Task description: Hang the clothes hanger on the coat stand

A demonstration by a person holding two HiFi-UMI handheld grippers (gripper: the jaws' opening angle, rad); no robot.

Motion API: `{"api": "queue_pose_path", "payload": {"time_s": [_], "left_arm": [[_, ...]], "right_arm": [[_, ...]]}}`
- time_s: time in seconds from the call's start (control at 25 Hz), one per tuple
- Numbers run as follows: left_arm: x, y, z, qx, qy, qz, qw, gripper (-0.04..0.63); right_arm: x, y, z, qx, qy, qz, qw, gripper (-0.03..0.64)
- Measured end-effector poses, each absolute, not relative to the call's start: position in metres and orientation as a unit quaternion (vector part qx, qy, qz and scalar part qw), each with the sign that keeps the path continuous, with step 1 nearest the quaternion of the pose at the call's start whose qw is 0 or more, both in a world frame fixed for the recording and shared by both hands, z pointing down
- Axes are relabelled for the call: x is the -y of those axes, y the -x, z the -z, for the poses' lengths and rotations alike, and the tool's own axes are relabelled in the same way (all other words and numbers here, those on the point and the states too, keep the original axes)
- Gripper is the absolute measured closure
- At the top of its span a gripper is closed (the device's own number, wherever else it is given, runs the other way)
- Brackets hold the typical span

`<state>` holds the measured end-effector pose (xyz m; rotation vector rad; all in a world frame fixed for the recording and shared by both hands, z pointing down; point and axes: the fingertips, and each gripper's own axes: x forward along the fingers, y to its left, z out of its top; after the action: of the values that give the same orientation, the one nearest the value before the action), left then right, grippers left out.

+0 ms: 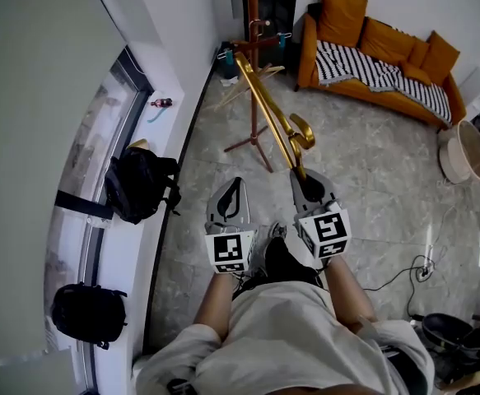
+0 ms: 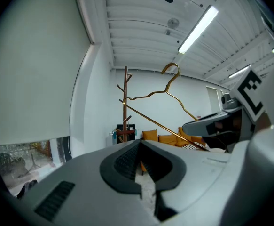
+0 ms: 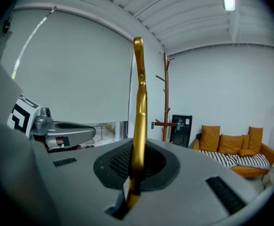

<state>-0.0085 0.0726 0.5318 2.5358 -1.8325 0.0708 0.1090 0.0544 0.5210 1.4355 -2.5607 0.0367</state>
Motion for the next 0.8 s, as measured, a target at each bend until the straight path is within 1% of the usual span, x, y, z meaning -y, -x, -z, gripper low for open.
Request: {"api": "queue_pose_path", "payload": {"time_s": [0.24,0.8], "left_arm": [[-0.019,0.018,-0.536,0.590,-0.807,-0.030,0.008,0.586],[0.112,-0.002,-0.530,0.591,-0.806,-0.049,0.001,0.586]], "right_arm": [[-0.004,-0.095,-0.526,0.878,-0.466,-0.013,0.106,0.612],[0.116,-0.106,-0.534,0.899,-0.419,-0.032,0.119,0.613]]}}
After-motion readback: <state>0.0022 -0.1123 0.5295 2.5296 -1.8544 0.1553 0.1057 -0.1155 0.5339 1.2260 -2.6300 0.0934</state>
